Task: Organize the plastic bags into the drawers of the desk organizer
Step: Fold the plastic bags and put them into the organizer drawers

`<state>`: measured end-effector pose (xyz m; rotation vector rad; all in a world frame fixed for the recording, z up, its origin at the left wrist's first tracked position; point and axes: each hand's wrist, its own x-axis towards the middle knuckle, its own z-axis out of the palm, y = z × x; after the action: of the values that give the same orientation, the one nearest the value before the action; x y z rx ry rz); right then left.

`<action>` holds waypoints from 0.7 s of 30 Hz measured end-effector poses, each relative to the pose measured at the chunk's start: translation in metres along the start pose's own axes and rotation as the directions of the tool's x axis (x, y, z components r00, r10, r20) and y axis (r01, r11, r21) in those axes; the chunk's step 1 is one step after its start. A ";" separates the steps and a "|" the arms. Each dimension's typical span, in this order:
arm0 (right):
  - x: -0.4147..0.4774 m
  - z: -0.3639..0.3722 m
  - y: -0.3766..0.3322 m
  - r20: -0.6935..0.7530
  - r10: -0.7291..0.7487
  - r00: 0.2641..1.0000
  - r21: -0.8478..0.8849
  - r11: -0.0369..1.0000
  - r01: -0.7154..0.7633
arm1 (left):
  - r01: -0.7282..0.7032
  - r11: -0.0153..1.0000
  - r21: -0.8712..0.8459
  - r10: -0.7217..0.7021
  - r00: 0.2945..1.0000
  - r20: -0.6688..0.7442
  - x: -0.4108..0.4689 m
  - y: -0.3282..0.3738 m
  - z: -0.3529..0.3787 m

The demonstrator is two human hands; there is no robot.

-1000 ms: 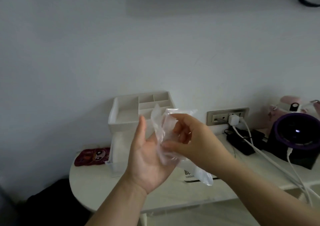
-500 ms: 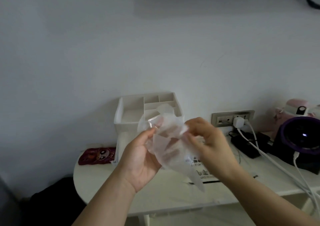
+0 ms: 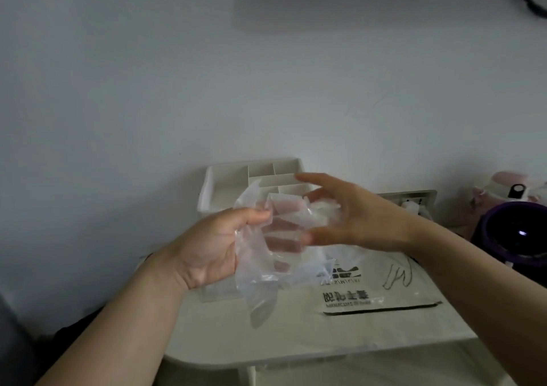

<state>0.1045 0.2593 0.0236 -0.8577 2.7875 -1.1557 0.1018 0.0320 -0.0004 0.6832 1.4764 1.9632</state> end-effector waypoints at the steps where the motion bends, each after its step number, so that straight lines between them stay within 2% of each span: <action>1: 0.004 0.003 -0.002 0.015 -0.015 1.000 -0.016 1.000 0.015 | -0.011 1.000 -0.005 0.011 1.000 0.014 0.000 0.000 0.001; 4: 0.009 0.003 -0.007 -0.062 -0.058 0.996 0.006 0.998 0.059 | -0.044 0.995 -0.086 0.035 0.994 -0.106 -0.004 0.001 -0.003; 7: 0.008 -0.001 -0.008 -0.148 -0.015 0.989 -0.006 1.000 0.014 | -0.068 0.988 -0.136 0.031 0.965 -0.262 -0.015 0.002 -0.010; 8: 0.009 -0.001 -0.008 -0.150 -0.016 0.989 -0.016 1.000 0.014 | -0.059 0.993 -0.100 0.026 0.952 -0.304 -0.018 0.003 -0.009; 10: 0.009 0.003 -0.009 -0.136 -0.019 0.991 -0.037 0.999 0.014 | -0.016 0.992 0.124 0.067 0.906 -0.418 -0.016 0.002 -0.004; 13: 0.009 0.007 -0.009 -0.170 0.005 0.985 -0.015 1.000 -0.008 | -0.042 0.921 0.388 0.283 0.757 -0.589 -0.006 -0.004 0.003; 15: 0.007 0.003 -0.005 -0.240 0.066 0.968 0.032 0.998 -0.060 | -0.068 0.874 0.481 0.389 0.691 -0.609 -0.006 -0.007 0.000; 18: 0.008 -0.003 0.007 -0.312 0.128 0.942 0.039 0.992 -0.122 | -0.021 0.802 0.596 0.454 0.669 -0.588 -0.010 -0.011 -0.011; 21: 0.014 -0.004 0.018 -0.335 0.157 0.929 -0.041 0.983 -0.181 | 0.023 0.744 0.668 0.501 0.642 -0.580 -0.007 -0.015 -0.021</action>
<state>0.0830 0.2651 0.0179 -0.4454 3.1079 -1.2836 0.0948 0.0163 -0.0208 0.3410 2.7764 2.0518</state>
